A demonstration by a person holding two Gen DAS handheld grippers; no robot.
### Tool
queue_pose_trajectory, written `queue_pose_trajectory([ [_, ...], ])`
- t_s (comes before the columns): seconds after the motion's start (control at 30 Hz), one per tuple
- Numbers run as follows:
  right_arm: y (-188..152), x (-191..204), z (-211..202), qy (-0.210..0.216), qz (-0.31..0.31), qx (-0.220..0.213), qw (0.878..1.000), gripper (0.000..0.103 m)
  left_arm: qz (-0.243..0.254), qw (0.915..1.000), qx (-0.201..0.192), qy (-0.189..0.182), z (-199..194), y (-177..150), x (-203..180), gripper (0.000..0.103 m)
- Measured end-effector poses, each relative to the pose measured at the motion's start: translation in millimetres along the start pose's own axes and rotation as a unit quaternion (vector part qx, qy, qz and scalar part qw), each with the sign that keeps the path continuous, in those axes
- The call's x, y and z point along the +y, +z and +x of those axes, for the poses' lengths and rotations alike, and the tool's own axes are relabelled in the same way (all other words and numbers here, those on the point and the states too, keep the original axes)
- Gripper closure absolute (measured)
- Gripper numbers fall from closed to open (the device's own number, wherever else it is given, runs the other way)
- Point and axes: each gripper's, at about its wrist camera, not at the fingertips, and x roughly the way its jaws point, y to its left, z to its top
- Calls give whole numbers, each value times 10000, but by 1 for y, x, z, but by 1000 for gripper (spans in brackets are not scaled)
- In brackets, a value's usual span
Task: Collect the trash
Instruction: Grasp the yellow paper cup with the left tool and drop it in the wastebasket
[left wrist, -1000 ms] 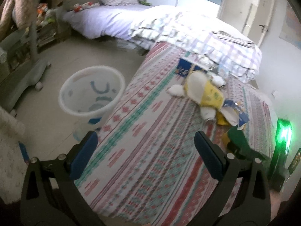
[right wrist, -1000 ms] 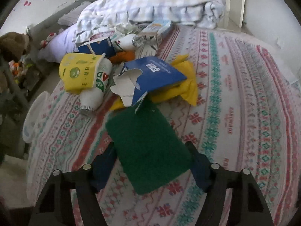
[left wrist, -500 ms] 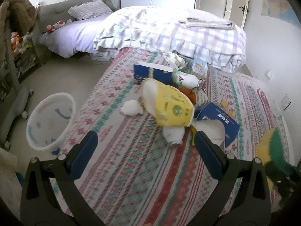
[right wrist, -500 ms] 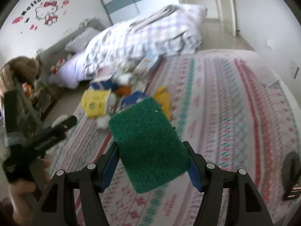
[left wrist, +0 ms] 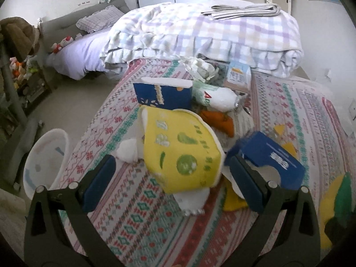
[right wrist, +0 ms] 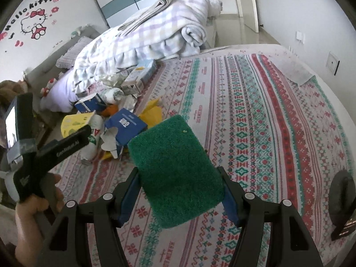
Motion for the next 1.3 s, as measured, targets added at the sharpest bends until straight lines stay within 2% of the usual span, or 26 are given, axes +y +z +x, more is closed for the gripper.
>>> queue_pose_trajectory([
  [0.07, -1, 0, 2, -7, 3, 14, 10000, 35, -20, 10000, 29, 35, 4, 1, 2, 13],
  [0.13, -1, 0, 4, -19, 17, 27, 10000, 35, -36, 9999, 123, 44, 8, 0, 4, 37],
  [0.2, -1, 0, 5, -27, 27, 35, 10000, 35, -142, 9997, 169, -55, 9, -1, 8, 36],
  [0.47, 2, 11, 1, -28, -47, -81, 10000, 35, -465, 9977, -108, -491, -21, -4, 24, 37],
  [0.73, 5, 40, 0, 180, -220, -171, 9994, 35, -880, 9930, -338, -717, -52, -15, 72, 38],
  [0.9, 4, 68, 3, 355, -353, -178, 9986, 35, -1098, 9911, -429, -620, -64, -23, 108, 38],
  [1.13, 0, 124, 12, 650, -751, -133, 9950, 35, -1307, 9893, -609, -243, -77, -31, 165, 38],
  [1.3, -5, 164, 21, 812, -1055, -81, 9911, 35, -1622, 9851, -568, -5, -72, -43, 202, 38],
])
